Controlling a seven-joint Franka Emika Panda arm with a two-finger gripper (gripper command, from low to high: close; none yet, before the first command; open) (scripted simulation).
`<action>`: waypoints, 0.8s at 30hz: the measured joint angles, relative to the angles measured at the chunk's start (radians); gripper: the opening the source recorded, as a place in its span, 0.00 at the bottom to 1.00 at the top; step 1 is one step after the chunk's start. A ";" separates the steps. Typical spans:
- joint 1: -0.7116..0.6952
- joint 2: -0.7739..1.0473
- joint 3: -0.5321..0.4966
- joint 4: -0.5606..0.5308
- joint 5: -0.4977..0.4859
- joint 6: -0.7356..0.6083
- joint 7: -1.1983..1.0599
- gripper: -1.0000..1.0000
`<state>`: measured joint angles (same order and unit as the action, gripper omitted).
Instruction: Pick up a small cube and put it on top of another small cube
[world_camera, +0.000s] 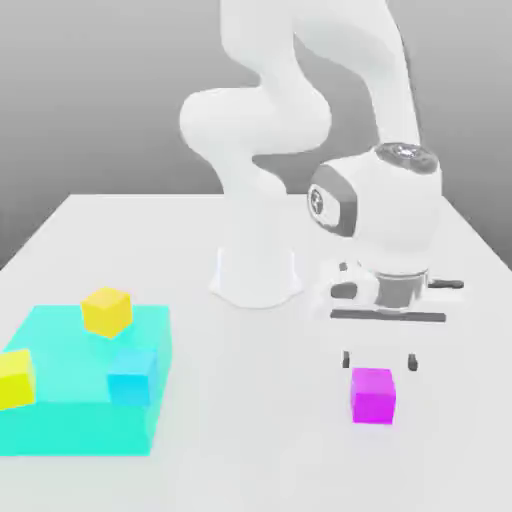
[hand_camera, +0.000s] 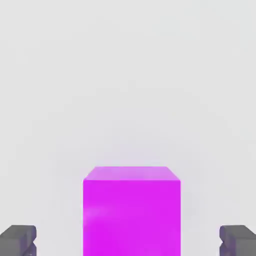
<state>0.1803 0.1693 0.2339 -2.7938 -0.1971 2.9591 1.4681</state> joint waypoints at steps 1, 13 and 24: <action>0.035 0.036 -0.043 0.007 -0.034 0.029 0.026 0.50; 0.046 0.010 -0.041 0.001 0.016 0.012 -0.010 0.00; -0.211 -0.368 -0.195 -0.037 0.092 -0.329 -0.168 0.00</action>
<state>-0.0310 -0.1991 0.0392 -2.8303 -0.1051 2.6304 1.3002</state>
